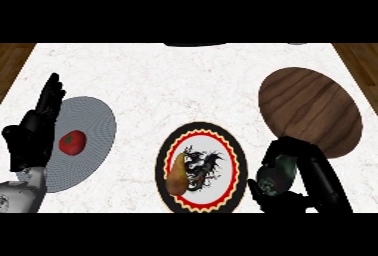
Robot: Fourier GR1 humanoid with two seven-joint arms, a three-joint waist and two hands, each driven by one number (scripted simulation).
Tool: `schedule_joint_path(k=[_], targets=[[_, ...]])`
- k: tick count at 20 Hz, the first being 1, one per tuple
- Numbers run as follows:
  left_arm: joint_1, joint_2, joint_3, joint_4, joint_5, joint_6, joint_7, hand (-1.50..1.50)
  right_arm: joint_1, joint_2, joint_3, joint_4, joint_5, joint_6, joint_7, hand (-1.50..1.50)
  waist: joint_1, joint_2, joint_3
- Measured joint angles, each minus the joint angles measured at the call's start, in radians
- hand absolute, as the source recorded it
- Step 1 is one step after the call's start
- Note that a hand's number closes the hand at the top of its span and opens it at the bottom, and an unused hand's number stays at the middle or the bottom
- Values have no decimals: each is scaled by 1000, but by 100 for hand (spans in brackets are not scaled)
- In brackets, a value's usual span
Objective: Pick the eggplant from the plate and place it in the bowl
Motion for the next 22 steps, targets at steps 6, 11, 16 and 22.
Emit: schedule_joint_path(k=[6,11,16,22], targets=[[-39,-30,-7,20,-17,-26,-6,0,-37,-37,-219,43,-123,35,-43,150,40,11,1],[-49,-42,-9,19,-32,-44,0,0,-136,-55,-337,260,-108,27,-164,150,58,15,2],[-72,-52,3,42,-37,-59,-7,0,-241,-65,-385,507,-7,-38,-271,150,69,19,2],[-87,-74,-4,32,-55,-65,10,0,-431,-39,-441,897,65,-113,-421,150,80,21,3]])
